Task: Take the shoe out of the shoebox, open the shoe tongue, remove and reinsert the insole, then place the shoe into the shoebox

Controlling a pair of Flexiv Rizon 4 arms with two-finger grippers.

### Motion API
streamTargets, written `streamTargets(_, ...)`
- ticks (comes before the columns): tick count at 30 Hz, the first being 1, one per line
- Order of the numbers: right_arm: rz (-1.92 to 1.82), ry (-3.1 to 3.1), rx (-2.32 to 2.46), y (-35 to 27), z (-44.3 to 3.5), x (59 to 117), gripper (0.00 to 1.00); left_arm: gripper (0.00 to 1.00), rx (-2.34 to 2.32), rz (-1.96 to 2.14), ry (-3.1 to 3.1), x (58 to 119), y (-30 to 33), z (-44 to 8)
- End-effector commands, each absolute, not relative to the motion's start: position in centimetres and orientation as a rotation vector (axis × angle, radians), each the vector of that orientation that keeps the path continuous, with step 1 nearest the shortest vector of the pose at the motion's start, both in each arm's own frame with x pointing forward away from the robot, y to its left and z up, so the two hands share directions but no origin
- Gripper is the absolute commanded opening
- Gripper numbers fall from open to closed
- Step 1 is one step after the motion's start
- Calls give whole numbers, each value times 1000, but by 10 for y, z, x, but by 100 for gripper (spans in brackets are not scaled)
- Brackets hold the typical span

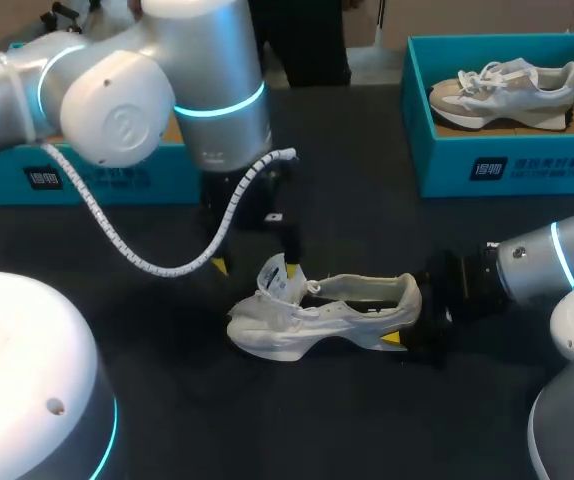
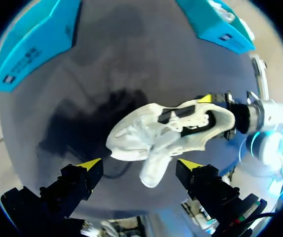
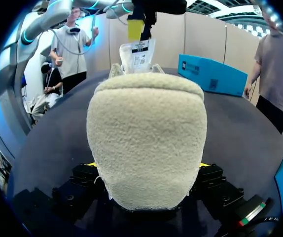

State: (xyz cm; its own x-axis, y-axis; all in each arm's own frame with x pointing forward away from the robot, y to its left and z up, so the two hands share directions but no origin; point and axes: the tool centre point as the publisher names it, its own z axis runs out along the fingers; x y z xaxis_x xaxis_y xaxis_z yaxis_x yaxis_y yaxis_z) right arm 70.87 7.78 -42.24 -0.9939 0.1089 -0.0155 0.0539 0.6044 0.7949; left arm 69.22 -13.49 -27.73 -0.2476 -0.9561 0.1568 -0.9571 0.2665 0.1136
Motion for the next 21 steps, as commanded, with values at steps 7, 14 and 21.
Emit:
streamTargets(7, 1358, 2756, 141, 79, -422, 708, 0, 49, 1399, -1, -2755, 703, -166, -224)
streamTargets(14, 1358, 2756, 141, 79, -422, 708, 0, 0, 1104, -16, -2892, 704, -183, -219)
streamTargets(21, 1358, 2756, 141, 79, -422, 708, 0, 0, 940, -39, -2917, 698, -195, -216)
